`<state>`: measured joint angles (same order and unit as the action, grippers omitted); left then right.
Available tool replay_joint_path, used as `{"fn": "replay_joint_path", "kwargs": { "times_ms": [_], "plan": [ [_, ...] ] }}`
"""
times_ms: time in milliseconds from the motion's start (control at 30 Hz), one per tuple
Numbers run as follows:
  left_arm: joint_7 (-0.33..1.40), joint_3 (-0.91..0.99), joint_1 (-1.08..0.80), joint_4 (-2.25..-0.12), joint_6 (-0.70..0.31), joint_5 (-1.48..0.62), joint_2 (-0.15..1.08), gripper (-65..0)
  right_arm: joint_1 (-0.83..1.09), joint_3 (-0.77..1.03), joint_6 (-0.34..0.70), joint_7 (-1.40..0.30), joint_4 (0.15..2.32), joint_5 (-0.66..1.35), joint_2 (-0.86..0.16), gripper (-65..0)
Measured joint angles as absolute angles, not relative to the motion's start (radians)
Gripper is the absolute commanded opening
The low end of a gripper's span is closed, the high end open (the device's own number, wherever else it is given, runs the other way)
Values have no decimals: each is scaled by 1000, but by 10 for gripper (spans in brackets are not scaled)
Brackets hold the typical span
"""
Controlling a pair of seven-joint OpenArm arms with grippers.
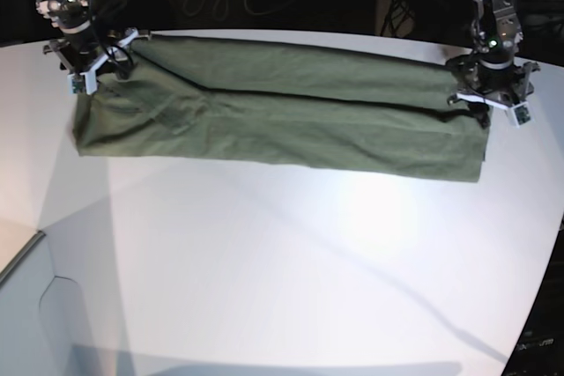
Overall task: Layout the t-shirt on the table in an organized manner, then fold the t-shirt properly
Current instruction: 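Regrasp the strip's ends with both grippers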
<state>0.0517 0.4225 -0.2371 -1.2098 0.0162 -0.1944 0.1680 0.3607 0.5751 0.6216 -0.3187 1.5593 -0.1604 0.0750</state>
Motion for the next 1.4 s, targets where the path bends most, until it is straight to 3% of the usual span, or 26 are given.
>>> {"fn": "replay_joint_path", "kwargs": {
  "times_ms": [467, 567, 700, 867, 1400],
  "plan": [
    [-6, 388, -197, -1089, 14, -199, 179, -322, 358, 573, 622, -318, 1559, -160, 75, -336],
    [-8, 364, -202, -1088, -72, -200, 191, -327, 361, 573, 622, -318, 1559, -160, 75, -336],
    [-9, 364, -201, -1088, -158, -205, 178, -452, 361, 573, 622, -318, 1559, -160, 75, -336],
    [-9, 363, -201, -1090, -180, -202, 177, -650, 361, 573, 622, -318, 1559, -160, 75, -336],
    [52, 488, -303, -1423, -179, -179, 116, -649, 331, 573, 621, -302, 1485, -156, 69, -336]
  ]
}}
